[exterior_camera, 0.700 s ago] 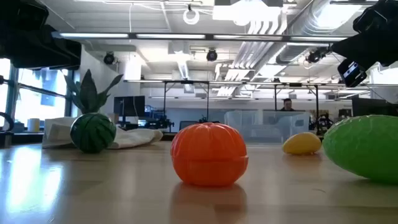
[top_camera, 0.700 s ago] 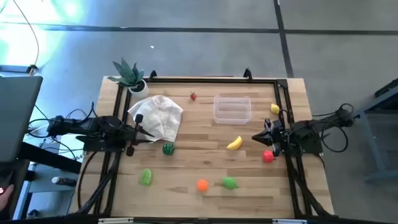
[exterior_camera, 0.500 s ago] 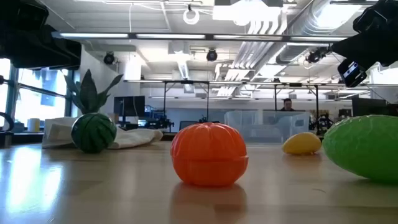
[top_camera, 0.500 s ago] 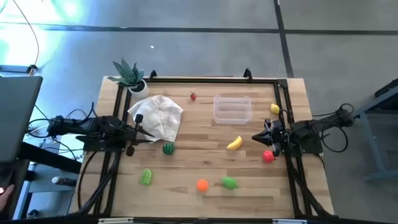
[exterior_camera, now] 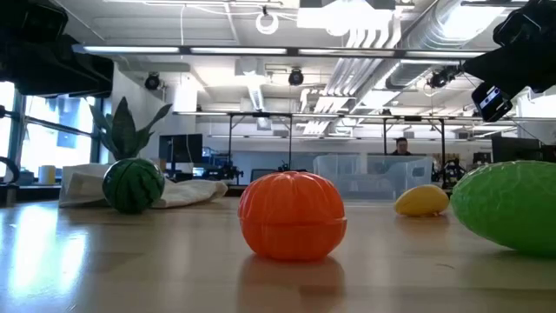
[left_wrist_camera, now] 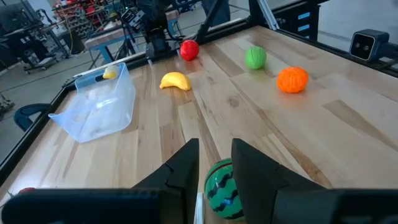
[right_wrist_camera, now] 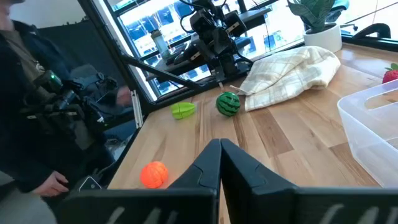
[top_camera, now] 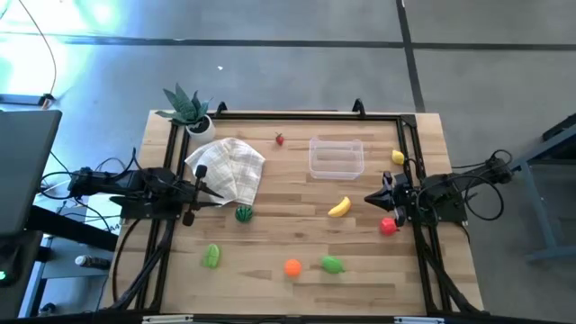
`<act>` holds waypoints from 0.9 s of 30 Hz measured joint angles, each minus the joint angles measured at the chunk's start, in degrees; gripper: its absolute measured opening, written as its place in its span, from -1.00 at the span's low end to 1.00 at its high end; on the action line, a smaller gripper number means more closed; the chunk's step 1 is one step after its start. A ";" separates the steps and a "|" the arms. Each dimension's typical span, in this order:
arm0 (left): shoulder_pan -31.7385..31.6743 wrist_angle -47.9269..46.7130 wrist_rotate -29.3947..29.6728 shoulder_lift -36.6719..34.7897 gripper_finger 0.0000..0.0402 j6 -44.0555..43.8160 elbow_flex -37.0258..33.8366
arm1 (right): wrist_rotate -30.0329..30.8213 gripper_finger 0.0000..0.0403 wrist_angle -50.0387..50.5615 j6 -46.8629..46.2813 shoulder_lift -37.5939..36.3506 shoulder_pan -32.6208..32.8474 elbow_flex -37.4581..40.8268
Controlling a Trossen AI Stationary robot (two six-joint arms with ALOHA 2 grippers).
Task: Pick and placing Produce into tupperware
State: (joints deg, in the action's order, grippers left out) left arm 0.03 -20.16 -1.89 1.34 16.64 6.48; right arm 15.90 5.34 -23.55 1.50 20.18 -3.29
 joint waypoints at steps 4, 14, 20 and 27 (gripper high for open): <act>0.00 0.00 -0.02 0.02 -0.57 0.02 0.00 | 0.00 -1.00 0.00 0.00 0.00 -0.01 0.00; 0.00 0.02 -0.01 0.01 -0.57 0.01 0.00 | 0.00 -1.00 0.00 0.00 -0.01 0.00 0.00; -0.01 0.02 -0.02 0.02 -0.57 0.00 0.00 | 0.00 -1.00 0.00 0.00 0.00 -0.02 0.01; -0.02 0.02 0.00 0.02 -0.57 0.99 0.00 | 0.00 -1.00 0.00 0.00 0.00 -0.02 0.01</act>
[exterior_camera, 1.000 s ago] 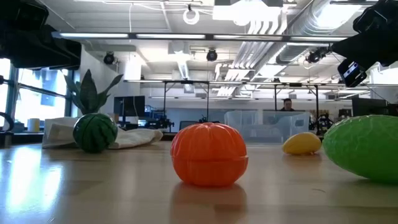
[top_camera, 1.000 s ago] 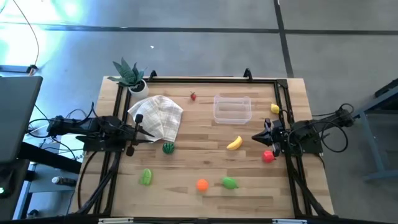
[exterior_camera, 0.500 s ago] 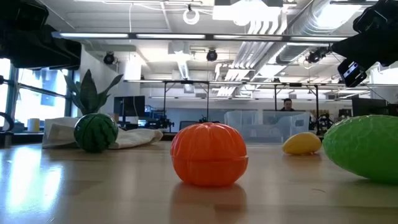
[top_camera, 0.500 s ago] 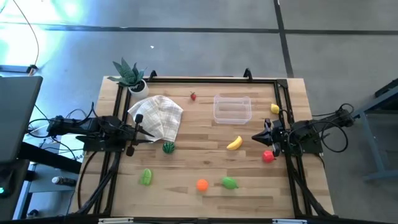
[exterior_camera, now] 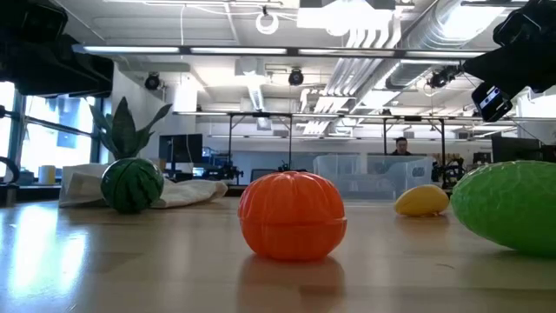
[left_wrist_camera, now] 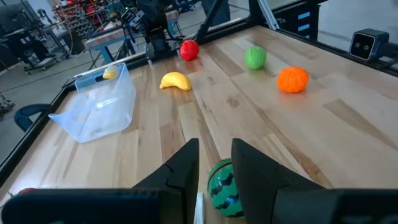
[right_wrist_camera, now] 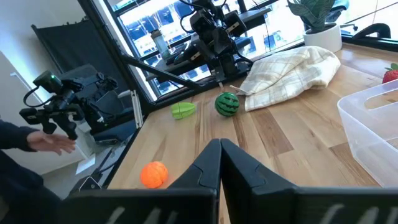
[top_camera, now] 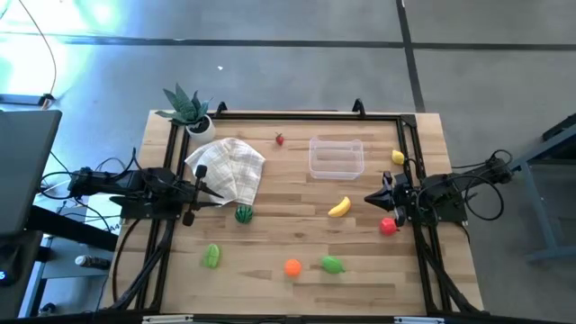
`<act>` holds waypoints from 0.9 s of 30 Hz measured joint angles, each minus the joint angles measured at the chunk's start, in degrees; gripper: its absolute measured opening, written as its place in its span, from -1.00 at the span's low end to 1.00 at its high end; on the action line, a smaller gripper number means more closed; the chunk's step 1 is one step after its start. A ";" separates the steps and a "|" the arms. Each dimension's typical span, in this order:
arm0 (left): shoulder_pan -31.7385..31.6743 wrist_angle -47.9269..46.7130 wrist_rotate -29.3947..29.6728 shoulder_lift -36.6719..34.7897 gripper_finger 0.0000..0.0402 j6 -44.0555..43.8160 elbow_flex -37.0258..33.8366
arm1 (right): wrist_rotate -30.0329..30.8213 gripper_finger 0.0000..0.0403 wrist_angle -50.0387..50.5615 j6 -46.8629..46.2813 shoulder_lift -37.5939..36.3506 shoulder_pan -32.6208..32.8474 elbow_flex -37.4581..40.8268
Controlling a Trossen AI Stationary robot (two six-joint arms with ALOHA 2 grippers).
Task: Pick and placing Produce into tupperware
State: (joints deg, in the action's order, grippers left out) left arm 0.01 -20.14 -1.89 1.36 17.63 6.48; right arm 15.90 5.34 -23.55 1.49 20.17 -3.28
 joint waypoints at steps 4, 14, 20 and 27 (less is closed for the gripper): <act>0.00 -0.02 0.00 -0.01 -0.57 0.54 0.00 | 0.00 -1.00 0.00 0.00 -0.02 0.00 0.00; 0.02 -0.02 0.00 -0.02 -0.57 0.54 0.00 | 0.69 -1.00 -0.01 4.49 0.00 0.02 0.01; 0.01 0.60 0.00 0.00 -0.57 -0.17 0.00 | 6.19 -1.00 -2.34 3.82 0.00 0.01 0.03; 0.00 9.61 0.91 0.00 -0.57 -15.94 0.00 | 18.18 -1.00 -17.22 -3.67 0.00 0.00 0.03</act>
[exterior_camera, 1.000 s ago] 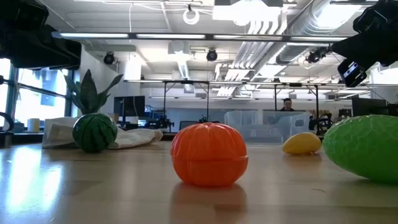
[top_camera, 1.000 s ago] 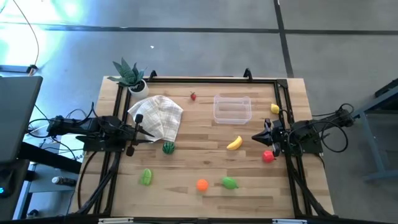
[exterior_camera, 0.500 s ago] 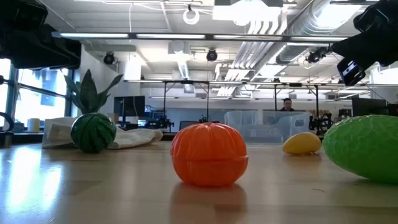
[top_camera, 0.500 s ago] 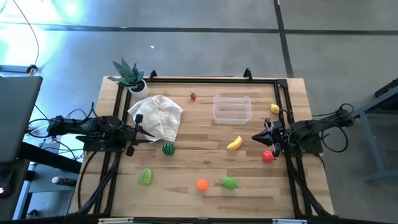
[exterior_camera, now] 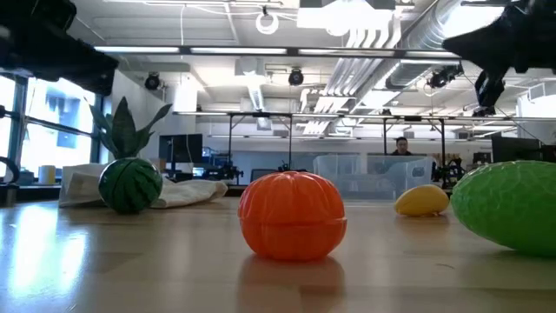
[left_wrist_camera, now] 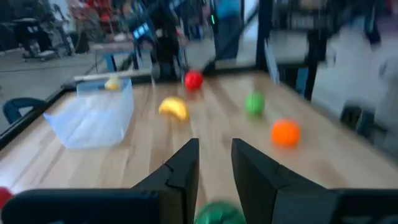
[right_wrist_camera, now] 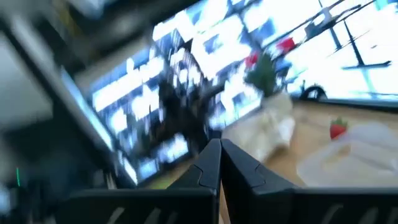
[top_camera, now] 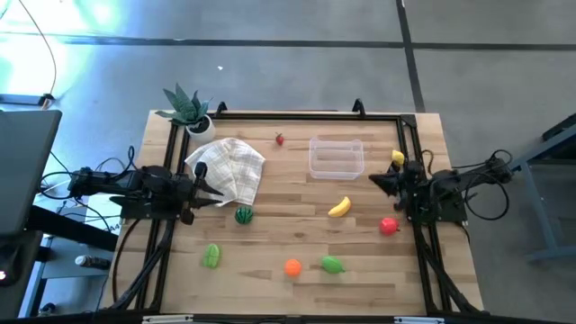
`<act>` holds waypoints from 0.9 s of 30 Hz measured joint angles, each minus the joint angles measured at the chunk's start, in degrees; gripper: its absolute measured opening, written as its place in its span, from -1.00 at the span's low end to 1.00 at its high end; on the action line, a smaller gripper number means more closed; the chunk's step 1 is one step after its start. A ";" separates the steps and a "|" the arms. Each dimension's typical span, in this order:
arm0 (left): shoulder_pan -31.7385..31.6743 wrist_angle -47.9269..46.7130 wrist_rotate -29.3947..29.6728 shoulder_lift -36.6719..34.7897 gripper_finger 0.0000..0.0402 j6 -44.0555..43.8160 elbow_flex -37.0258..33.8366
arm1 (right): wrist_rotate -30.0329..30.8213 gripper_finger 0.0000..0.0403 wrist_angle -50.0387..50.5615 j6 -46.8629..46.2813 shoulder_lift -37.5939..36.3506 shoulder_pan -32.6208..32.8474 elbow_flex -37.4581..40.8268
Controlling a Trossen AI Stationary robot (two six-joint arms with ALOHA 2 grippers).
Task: Pick and placing Produce into tupperware
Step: Prepare the transparent container
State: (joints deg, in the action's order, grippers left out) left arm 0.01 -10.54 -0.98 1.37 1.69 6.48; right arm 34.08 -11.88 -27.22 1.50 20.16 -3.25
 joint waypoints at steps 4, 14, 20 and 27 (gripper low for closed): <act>0.00 8.86 3.52 0.00 -0.57 -3.74 0.00 | 5.50 -1.00 -7.75 -6.50 0.00 0.01 0.00; 0.00 25.28 12.81 -0.02 -0.57 -5.20 0.00 | 8.13 -1.00 -15.48 -5.12 -0.02 0.02 0.00; 0.01 35.72 14.43 -0.01 -0.57 -4.87 0.00 | 9.00 -1.00 -17.03 -4.22 -0.02 0.02 0.00; 0.00 49.14 12.38 -0.02 -0.57 4.23 0.00 | 1.52 -1.00 -25.90 0.53 0.00 0.00 0.00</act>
State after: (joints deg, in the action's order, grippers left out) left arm 0.01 38.60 11.40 1.34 5.92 6.48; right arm 35.60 -37.78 -26.69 1.50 20.16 -3.25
